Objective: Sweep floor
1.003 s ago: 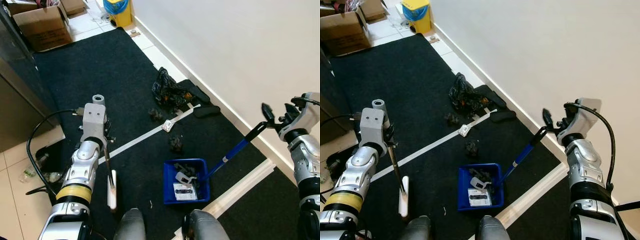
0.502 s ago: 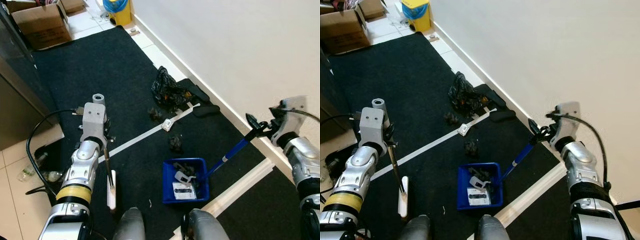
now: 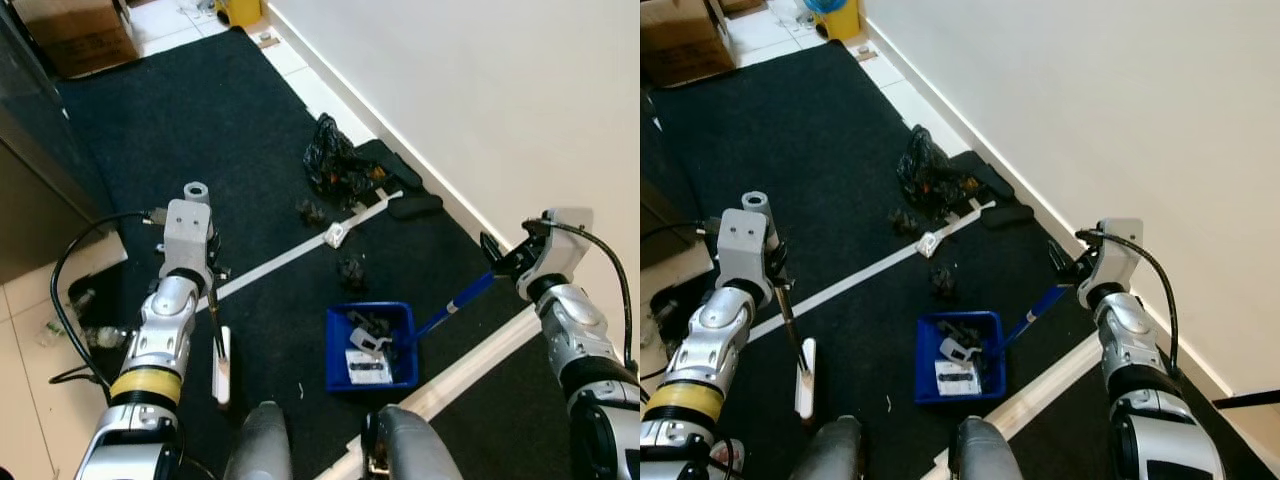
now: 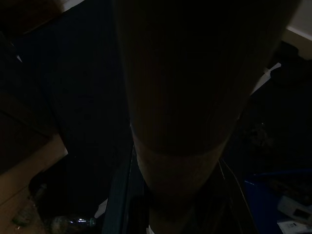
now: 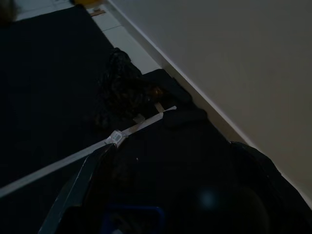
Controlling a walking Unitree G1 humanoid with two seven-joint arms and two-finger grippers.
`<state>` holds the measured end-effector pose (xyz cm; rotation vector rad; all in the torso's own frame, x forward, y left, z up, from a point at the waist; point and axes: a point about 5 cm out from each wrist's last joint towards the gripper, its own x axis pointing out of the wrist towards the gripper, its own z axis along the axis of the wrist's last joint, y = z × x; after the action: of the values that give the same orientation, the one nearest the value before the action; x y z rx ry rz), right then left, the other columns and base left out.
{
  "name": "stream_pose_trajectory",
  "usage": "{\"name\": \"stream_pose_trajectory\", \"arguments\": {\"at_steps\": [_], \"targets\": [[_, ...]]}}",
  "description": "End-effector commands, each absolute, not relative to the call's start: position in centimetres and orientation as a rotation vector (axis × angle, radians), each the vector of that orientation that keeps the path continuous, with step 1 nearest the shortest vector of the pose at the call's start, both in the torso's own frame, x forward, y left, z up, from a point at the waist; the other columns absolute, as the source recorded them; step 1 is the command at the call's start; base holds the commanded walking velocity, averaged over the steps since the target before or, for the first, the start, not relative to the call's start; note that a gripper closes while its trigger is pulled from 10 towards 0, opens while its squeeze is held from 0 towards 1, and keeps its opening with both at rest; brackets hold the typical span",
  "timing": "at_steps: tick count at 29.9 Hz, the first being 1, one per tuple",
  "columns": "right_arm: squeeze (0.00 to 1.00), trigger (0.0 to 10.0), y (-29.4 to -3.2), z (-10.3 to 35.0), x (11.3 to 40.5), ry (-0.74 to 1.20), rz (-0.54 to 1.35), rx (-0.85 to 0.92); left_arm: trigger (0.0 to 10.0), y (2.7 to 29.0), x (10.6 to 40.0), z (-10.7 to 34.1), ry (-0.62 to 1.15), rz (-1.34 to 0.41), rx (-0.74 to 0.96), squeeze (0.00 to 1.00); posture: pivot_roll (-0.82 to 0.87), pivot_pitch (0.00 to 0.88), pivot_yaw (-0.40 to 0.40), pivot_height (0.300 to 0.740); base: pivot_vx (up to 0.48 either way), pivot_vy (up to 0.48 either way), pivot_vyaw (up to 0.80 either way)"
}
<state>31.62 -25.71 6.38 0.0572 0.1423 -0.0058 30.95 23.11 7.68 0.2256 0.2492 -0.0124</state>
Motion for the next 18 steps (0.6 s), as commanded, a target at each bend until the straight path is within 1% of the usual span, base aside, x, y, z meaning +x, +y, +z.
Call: {"name": "stream_pose_trajectory", "arguments": {"at_steps": [1, 11, 14, 16, 18], "targets": [[0.0, 10.0, -25.9, 5.6, 31.1, 0.159, -0.038, 0.083, 10.0, 23.8, 31.2, 8.5, 0.234, -0.011, 0.269, 0.0, 0.17, 0.195, -0.064, 0.74, 0.0, 0.0, 0.0], [0.0, 10.0, -25.8, 5.8, 31.3, 0.136, -0.056, 0.092, 10.0, 23.9, 31.4, 9.6, 0.192, -0.027, 0.285, 0.0, 0.21, 0.251, -0.061, 0.74, 0.0, 0.0, 0.0], [0.0, 10.0, -26.1, 6.5, 31.6, 0.102, -0.06, 0.102, 10.0, 24.2, 31.4, 10.3, 0.168, -0.035, 0.292, 0.0, 0.22, 0.281, -0.059, 0.74, 0.0, 0.0, 0.0], [0.0, 10.0, -26.1, 6.6, 31.7, 0.097, -0.062, 0.105, 10.0, 24.2, 31.4, 10.4, 0.166, -0.035, 0.292, 0.0, 0.22, 0.281, -0.059, 0.74, 0.0, 0.0, 0.0], [0.0, 10.0, -26.5, 7.1, 32.0, 0.078, -0.091, 0.126, 10.0, 24.5, 31.3, 10.7, 0.156, -0.036, 0.298, 0.0, 0.24, 0.3, -0.055, 0.74, 0.0, 0.0, 0.0]]}}
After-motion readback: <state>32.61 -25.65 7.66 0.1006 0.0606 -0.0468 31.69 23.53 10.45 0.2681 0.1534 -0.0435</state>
